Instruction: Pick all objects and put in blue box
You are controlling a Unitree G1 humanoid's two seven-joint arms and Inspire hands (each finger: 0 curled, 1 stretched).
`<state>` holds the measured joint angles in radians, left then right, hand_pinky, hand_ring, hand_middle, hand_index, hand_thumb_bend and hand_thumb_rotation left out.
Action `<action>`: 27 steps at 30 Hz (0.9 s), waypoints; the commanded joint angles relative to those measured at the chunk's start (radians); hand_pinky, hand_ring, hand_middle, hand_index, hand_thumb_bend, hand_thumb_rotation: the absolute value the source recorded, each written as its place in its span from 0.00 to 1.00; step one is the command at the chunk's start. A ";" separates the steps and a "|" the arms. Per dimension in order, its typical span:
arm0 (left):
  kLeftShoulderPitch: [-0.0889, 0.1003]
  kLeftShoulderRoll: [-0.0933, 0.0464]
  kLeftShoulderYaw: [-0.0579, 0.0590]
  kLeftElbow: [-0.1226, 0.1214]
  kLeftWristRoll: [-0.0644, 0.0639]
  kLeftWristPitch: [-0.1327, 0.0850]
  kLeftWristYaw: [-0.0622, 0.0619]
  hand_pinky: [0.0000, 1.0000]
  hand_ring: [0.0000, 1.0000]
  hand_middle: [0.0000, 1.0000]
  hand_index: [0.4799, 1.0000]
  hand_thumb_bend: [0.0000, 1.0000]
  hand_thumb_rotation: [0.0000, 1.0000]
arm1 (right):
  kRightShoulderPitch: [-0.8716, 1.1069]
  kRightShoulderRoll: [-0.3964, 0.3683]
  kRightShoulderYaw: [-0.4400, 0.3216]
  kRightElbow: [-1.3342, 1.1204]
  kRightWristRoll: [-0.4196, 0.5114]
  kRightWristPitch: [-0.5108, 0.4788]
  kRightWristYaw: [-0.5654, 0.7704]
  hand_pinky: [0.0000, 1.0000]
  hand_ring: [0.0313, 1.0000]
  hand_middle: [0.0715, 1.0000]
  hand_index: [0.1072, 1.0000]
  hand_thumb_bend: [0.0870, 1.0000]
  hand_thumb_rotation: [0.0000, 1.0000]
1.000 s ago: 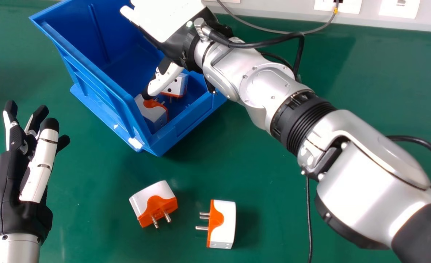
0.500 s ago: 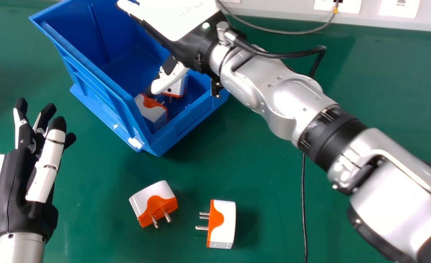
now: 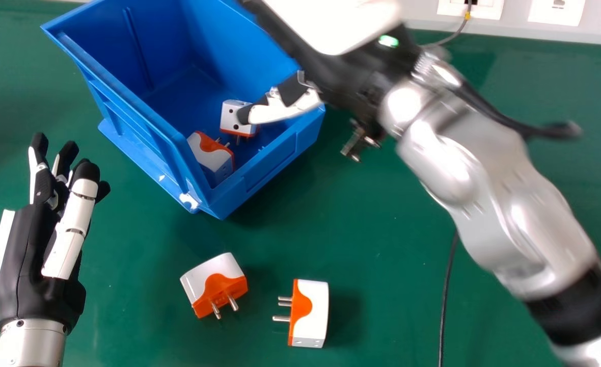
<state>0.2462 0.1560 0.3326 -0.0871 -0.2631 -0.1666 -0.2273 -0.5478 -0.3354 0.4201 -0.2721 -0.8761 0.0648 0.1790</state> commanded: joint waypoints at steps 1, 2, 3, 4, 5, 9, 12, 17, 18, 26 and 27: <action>-0.005 0.016 0.004 -0.012 0.007 -0.021 -0.003 0.91 0.98 0.99 0.99 0.42 0.63 | 0.106 -0.010 -0.056 -0.163 0.005 0.013 0.013 0.77 0.86 0.89 0.87 0.55 0.21; -0.005 0.017 0.005 -0.009 0.004 -0.021 -0.004 0.91 0.98 0.99 0.98 0.42 0.63 | 0.153 -0.011 -0.068 -0.213 0.005 0.016 0.020 0.77 0.85 0.89 0.87 0.56 0.20; -0.006 0.018 0.005 -0.007 0.002 -0.021 -0.005 0.91 0.98 0.99 0.98 0.42 0.63 | 0.201 -0.013 -0.079 -0.259 0.005 0.016 0.025 0.77 0.85 0.88 0.87 0.57 0.20; -0.005 0.018 0.005 -0.006 0.002 -0.021 -0.004 0.91 0.98 0.99 0.98 0.42 0.63 | 0.251 -0.015 -0.091 -0.301 0.006 0.013 0.029 0.77 0.84 0.88 0.86 0.58 0.19; -0.004 0.019 0.004 -0.006 0.002 -0.021 -0.004 0.91 0.98 0.99 0.98 0.42 0.63 | 0.301 -0.018 -0.103 -0.339 0.007 0.006 0.030 0.77 0.84 0.88 0.86 0.58 0.18; 0.004 0.020 0.006 -0.005 -0.006 -0.024 -0.011 0.91 0.98 0.99 0.98 0.42 0.62 | 0.494 -0.035 -0.157 -0.451 0.036 -0.039 0.017 0.77 0.85 0.88 0.86 0.59 0.19; 0.007 0.019 0.008 -0.006 -0.011 -0.022 -0.013 0.91 0.98 0.99 0.98 0.42 0.62 | 0.630 -0.049 -0.203 -0.511 0.075 -0.084 0.011 0.78 0.86 0.88 0.86 0.58 0.21; 0.017 0.018 0.009 -0.013 -0.011 -0.025 -0.012 0.91 0.98 0.99 0.98 0.42 0.62 | 0.811 -0.080 -0.277 -0.507 0.128 -0.204 -0.036 0.79 0.87 0.89 0.88 0.54 0.25; 0.019 0.018 0.008 -0.015 -0.010 -0.025 -0.012 0.91 0.98 0.99 0.98 0.42 0.62 | 0.837 -0.086 -0.288 -0.491 0.133 -0.233 -0.050 0.79 0.87 0.89 0.88 0.53 0.26; 0.033 0.024 0.010 -0.019 -0.018 -0.019 -0.022 0.92 0.98 1.00 0.98 0.43 0.63 | 1.026 -0.131 -0.337 -0.385 0.198 -0.401 -0.080 0.81 0.88 0.90 0.88 0.50 0.33; 0.034 0.024 0.010 -0.022 -0.018 -0.017 -0.021 0.92 0.98 1.00 0.99 0.43 0.63 | 1.036 -0.135 -0.337 -0.365 0.200 -0.418 -0.081 0.82 0.88 0.91 0.89 0.50 0.33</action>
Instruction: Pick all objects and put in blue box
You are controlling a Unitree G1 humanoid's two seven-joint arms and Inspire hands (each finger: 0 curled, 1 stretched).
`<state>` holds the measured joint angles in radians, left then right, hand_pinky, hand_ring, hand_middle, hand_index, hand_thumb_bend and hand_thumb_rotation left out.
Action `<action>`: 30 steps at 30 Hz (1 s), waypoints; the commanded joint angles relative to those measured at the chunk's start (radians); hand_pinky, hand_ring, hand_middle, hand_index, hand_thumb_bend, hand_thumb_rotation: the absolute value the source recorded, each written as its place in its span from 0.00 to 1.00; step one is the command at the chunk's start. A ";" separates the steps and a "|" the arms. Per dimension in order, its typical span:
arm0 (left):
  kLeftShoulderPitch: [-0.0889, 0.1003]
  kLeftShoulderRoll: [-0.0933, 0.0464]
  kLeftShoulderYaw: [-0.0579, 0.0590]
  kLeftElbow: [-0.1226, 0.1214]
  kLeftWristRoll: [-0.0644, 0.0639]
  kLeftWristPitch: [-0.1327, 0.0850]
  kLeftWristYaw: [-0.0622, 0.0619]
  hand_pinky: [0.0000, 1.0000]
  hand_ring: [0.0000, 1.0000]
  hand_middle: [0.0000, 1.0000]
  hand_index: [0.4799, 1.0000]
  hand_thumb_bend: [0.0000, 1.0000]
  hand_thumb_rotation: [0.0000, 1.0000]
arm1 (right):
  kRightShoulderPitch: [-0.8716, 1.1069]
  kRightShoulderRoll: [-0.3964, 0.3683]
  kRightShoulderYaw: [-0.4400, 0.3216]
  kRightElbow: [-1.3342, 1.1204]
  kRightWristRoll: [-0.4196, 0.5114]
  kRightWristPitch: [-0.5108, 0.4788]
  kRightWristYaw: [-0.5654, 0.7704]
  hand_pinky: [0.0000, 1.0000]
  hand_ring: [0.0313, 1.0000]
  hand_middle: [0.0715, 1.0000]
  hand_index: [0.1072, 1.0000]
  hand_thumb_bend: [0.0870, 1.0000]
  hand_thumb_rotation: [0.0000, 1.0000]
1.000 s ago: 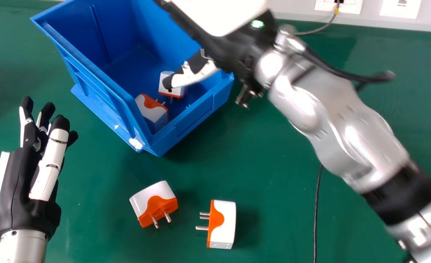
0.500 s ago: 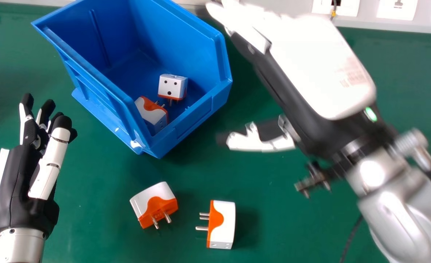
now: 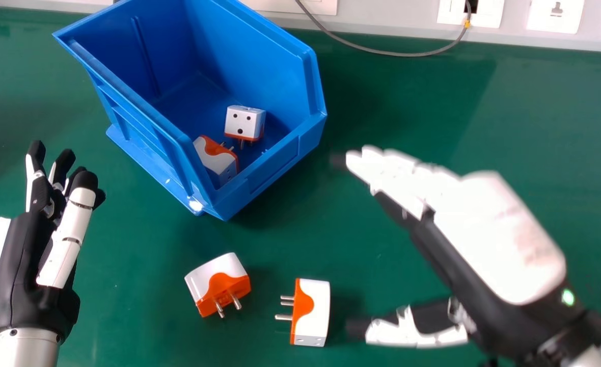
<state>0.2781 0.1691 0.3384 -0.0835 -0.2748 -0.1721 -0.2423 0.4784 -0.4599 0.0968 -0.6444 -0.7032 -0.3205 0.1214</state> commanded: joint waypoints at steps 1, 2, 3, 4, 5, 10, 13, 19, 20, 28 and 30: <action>0.002 0.010 0.003 -0.029 -0.004 -0.008 -0.004 0.92 0.98 1.00 0.99 0.43 0.63 | 0.017 -0.014 -0.012 0.030 0.028 -0.048 -0.024 0.82 0.89 0.91 0.90 0.50 0.34; 0.002 0.010 0.002 -0.030 -0.003 -0.005 -0.002 0.92 0.98 1.00 0.99 0.43 0.63 | 0.021 -0.014 -0.011 0.048 0.027 -0.059 -0.024 0.82 0.89 0.92 0.90 0.49 0.35; 0.002 0.010 0.002 -0.032 -0.003 -0.004 -0.002 0.92 0.98 1.00 0.99 0.43 0.63 | 0.023 -0.012 -0.012 0.058 0.026 -0.068 -0.024 0.82 0.89 0.92 0.91 0.49 0.36; 0.003 0.011 0.002 -0.034 -0.002 -0.003 -0.002 0.92 0.98 1.00 0.99 0.43 0.63 | 0.024 -0.010 -0.009 0.072 0.020 -0.076 -0.028 0.82 0.89 0.92 0.91 0.49 0.36; 0.004 0.011 0.003 -0.034 -0.003 -0.002 -0.002 0.92 0.98 1.00 0.99 0.43 0.63 | 0.022 -0.006 -0.003 0.094 0.010 -0.085 -0.037 0.82 0.89 0.92 0.91 0.49 0.37; 0.006 0.012 0.005 -0.037 -0.002 -0.001 0.001 0.93 0.98 1.00 1.00 0.43 0.63 | -0.002 0.022 0.037 0.169 -0.017 -0.100 -0.059 0.78 0.86 0.87 0.85 0.50 0.39; 0.007 0.010 0.004 -0.039 0.001 -0.001 0.005 0.93 0.98 1.00 1.00 0.43 0.63 | -0.036 0.041 0.073 0.212 -0.053 -0.104 -0.075 0.74 0.84 0.84 0.82 0.50 0.41; 0.003 0.009 0.004 -0.036 0.003 -0.003 0.008 0.93 0.98 1.00 1.00 0.43 0.63 | -0.103 0.068 0.131 0.267 -0.122 -0.070 -0.074 0.64 0.74 0.76 0.74 0.51 0.43; 0.002 0.010 0.004 -0.035 0.003 -0.003 0.009 0.93 0.98 1.00 1.00 0.43 0.63 | -0.113 0.071 0.138 0.272 -0.130 -0.064 -0.070 0.64 0.73 0.76 0.74 0.51 0.43; -0.006 0.014 0.006 -0.023 0.002 -0.010 0.004 0.93 0.98 1.00 1.00 0.42 0.62 | -0.164 0.084 0.195 0.295 -0.172 -0.013 -0.047 0.63 0.72 0.73 0.72 0.51 0.45; -0.010 0.014 0.005 -0.024 0.002 -0.006 0.005 0.93 0.98 1.00 1.00 0.42 0.62 | -0.181 0.087 0.210 0.305 -0.178 -0.004 -0.046 0.63 0.72 0.73 0.72 0.52 0.45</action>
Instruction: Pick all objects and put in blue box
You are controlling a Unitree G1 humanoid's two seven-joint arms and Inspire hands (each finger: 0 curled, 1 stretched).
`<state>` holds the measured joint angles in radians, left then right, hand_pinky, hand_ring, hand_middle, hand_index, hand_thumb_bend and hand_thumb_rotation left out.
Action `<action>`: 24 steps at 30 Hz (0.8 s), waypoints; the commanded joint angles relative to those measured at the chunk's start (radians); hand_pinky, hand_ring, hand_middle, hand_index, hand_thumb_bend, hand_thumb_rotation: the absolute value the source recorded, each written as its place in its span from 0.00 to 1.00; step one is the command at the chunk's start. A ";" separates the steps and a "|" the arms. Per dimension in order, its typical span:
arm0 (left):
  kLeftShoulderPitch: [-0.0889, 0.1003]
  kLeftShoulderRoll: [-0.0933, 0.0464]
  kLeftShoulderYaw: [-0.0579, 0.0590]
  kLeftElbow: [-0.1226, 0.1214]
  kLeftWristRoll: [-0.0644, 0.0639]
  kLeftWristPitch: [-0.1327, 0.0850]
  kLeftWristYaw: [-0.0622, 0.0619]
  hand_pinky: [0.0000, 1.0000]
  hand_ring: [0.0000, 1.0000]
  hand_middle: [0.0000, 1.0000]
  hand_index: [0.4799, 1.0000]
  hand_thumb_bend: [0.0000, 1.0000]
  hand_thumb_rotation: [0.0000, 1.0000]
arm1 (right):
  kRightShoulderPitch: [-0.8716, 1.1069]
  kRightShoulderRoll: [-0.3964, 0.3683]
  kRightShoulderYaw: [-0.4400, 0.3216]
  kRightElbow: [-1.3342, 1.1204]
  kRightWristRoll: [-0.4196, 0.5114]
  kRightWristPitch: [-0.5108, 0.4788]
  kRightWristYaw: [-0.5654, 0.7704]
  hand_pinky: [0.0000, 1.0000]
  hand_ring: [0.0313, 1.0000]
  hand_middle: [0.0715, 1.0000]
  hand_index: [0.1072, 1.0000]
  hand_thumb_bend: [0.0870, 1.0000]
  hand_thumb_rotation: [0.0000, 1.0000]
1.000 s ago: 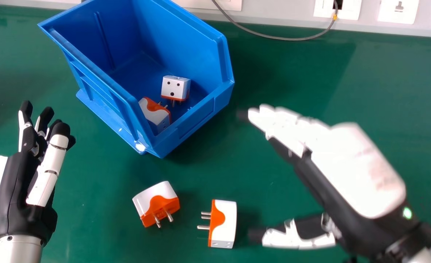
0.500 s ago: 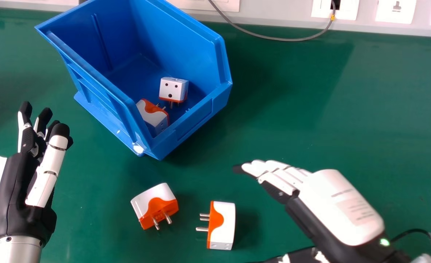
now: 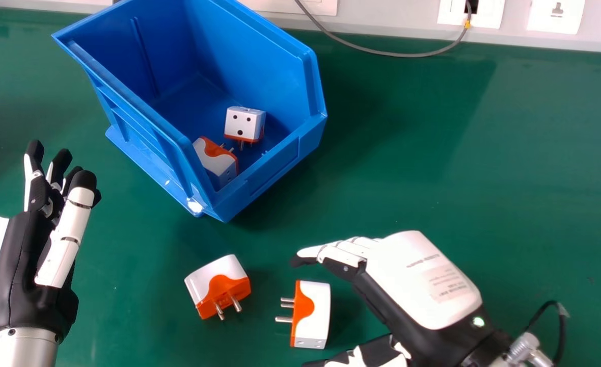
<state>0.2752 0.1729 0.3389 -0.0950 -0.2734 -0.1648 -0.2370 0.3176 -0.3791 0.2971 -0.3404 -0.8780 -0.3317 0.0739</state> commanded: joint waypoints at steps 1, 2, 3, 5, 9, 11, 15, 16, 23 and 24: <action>-0.007 0.011 0.005 -0.014 0.000 -0.012 0.000 0.93 0.98 1.00 1.00 0.42 0.62 | -0.027 0.007 0.016 0.007 -0.005 0.011 0.002 0.63 0.72 0.73 0.72 0.52 0.45; -0.007 0.010 0.005 -0.015 -0.001 -0.013 0.000 0.93 0.98 1.00 1.00 0.42 0.62 | -0.035 0.009 0.023 0.013 -0.007 0.016 0.002 0.63 0.72 0.73 0.72 0.52 0.46; -0.007 0.010 0.005 -0.016 -0.001 -0.013 0.000 0.93 0.98 1.00 1.00 0.42 0.62 | -0.041 0.009 0.029 0.018 -0.007 0.021 0.003 0.63 0.71 0.72 0.72 0.52 0.45; -0.010 0.010 0.006 -0.018 -0.006 -0.009 0.000 0.93 0.98 1.00 1.00 0.42 0.62 | -0.058 0.010 0.039 0.033 -0.006 0.029 0.004 0.63 0.71 0.72 0.72 0.53 0.45; -0.016 0.009 0.010 -0.016 -0.012 -0.005 0.002 0.92 0.98 1.00 0.99 0.42 0.62 | -0.081 0.006 0.051 0.048 0.001 0.039 0.009 0.63 0.71 0.72 0.72 0.53 0.44; -0.022 0.008 0.009 -0.014 -0.011 -0.004 0.005 0.91 0.97 0.99 0.98 0.42 0.62 | -0.088 0.004 0.056 0.055 0.004 0.041 0.010 0.63 0.71 0.72 0.72 0.54 0.43; -0.025 0.005 0.007 -0.021 -0.012 0.001 0.010 0.91 0.97 0.99 0.96 0.41 0.61 | -0.101 0.004 0.065 0.071 0.004 0.042 0.004 0.62 0.71 0.72 0.72 0.54 0.43; -0.025 0.004 0.007 -0.026 -0.014 0.006 0.014 0.91 0.97 0.99 0.96 0.41 0.61 | -0.106 0.006 0.069 0.080 0.002 0.043 0.001 0.62 0.71 0.72 0.72 0.54 0.43; -0.025 0.007 0.004 -0.056 -0.003 0.031 0.035 0.90 0.97 0.99 0.96 0.43 0.61 | -0.133 0.013 0.087 0.120 -0.009 0.049 -0.016 0.62 0.71 0.72 0.71 0.54 0.42; -0.024 0.007 0.004 -0.061 -0.002 0.038 0.040 0.90 0.97 0.99 0.96 0.43 0.61 | -0.137 0.014 0.090 0.128 -0.011 0.050 -0.020 0.62 0.71 0.72 0.71 0.54 0.42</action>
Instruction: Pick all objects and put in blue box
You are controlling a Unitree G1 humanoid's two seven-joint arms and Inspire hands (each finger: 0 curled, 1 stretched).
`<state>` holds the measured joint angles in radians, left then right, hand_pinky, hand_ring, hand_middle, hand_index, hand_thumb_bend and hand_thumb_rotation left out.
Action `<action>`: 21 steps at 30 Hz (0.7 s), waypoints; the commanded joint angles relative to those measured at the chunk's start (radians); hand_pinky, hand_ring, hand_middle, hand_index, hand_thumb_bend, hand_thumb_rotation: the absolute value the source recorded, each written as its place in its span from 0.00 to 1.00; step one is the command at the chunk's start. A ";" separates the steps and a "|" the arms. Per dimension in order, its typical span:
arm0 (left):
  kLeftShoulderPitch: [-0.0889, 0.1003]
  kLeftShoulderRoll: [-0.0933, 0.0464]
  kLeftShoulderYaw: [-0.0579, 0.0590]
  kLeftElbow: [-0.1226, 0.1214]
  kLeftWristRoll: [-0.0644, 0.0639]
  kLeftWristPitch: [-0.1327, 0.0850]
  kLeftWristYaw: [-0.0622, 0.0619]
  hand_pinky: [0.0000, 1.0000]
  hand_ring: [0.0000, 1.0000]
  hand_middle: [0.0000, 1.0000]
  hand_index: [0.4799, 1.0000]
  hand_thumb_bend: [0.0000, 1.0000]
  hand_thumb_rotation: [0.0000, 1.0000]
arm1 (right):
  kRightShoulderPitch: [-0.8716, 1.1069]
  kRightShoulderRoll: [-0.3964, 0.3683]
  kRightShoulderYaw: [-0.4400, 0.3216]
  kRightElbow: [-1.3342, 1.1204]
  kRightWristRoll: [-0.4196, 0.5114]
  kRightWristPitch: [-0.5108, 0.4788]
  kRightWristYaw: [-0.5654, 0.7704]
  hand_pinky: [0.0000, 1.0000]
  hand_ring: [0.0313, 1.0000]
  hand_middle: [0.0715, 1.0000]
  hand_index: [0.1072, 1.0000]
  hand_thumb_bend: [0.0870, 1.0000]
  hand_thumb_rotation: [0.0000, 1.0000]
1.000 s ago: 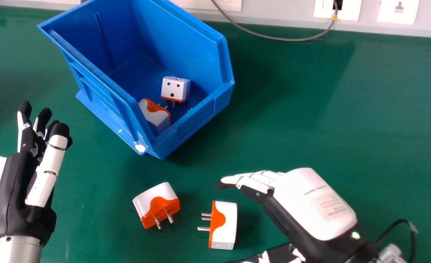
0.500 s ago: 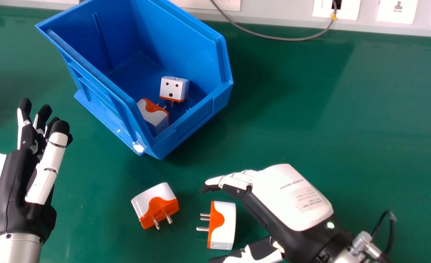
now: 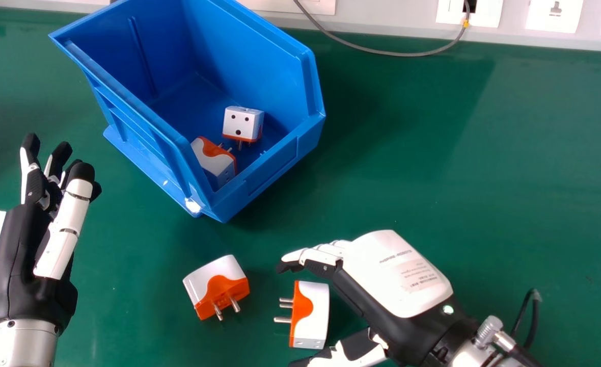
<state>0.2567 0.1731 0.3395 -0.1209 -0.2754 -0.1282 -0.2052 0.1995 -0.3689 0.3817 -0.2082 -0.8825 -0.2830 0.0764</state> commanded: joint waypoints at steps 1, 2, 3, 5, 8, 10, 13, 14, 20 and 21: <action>-0.009 0.007 0.005 -0.038 -0.002 0.011 0.013 0.90 0.96 0.99 0.96 0.42 0.61 | -0.023 0.005 0.008 0.006 -0.011 0.003 -0.026 0.62 0.71 0.72 0.71 0.54 0.42; -0.011 0.007 0.006 -0.040 -0.004 0.020 0.016 0.90 0.96 0.99 0.96 0.42 0.62 | -0.026 0.005 0.012 0.012 -0.013 0.005 -0.029 0.62 0.71 0.72 0.71 0.54 0.41; -0.011 0.007 0.006 -0.044 -0.005 0.028 0.019 0.90 0.96 0.99 0.96 0.42 0.62 | -0.030 0.004 0.016 0.021 -0.020 0.008 -0.031 0.62 0.71 0.72 0.71 0.54 0.41; -0.009 0.008 0.008 -0.049 -0.006 0.035 0.022 0.91 0.97 0.99 0.97 0.40 0.62 | -0.034 0.003 0.023 0.032 -0.029 0.014 -0.034 0.62 0.71 0.71 0.71 0.54 0.40; -0.008 0.007 0.011 -0.051 -0.009 0.039 0.022 0.91 0.97 0.99 0.96 0.39 0.62 | -0.038 0.003 0.031 0.046 -0.038 0.023 -0.037 0.61 0.70 0.70 0.70 0.54 0.40; -0.009 0.007 0.014 -0.049 -0.009 0.041 0.023 0.91 0.97 0.99 0.96 0.38 0.61 | -0.041 0.002 0.036 0.053 -0.043 0.029 -0.038 0.61 0.70 0.70 0.70 0.54 0.39; -0.007 0.005 0.010 -0.058 -0.002 0.046 0.029 0.90 0.97 0.99 0.96 0.37 0.60 | -0.049 -0.001 0.046 0.066 -0.051 0.042 -0.034 0.61 0.70 0.70 0.70 0.54 0.39; -0.007 0.005 0.011 -0.058 -0.001 0.046 0.030 0.90 0.97 0.99 0.95 0.36 0.59 | -0.051 -0.001 0.049 0.069 -0.051 0.045 -0.033 0.61 0.70 0.70 0.70 0.54 0.39; -0.011 0.011 0.010 -0.052 0.006 0.045 0.034 0.90 0.96 0.99 0.95 0.35 0.57 | -0.062 -0.002 0.061 0.094 -0.053 0.056 -0.038 0.61 0.70 0.70 0.70 0.55 0.40; -0.012 0.013 0.011 -0.051 0.004 0.045 0.033 0.90 0.96 0.99 0.95 0.34 0.57 | -0.064 -0.002 0.063 0.097 -0.054 0.060 -0.037 0.61 0.70 0.70 0.70 0.55 0.40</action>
<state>0.2517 0.1739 0.3427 -0.1518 -0.2741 -0.0757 -0.1719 0.1507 -0.3703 0.4437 -0.1106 -0.9395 -0.2269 0.0541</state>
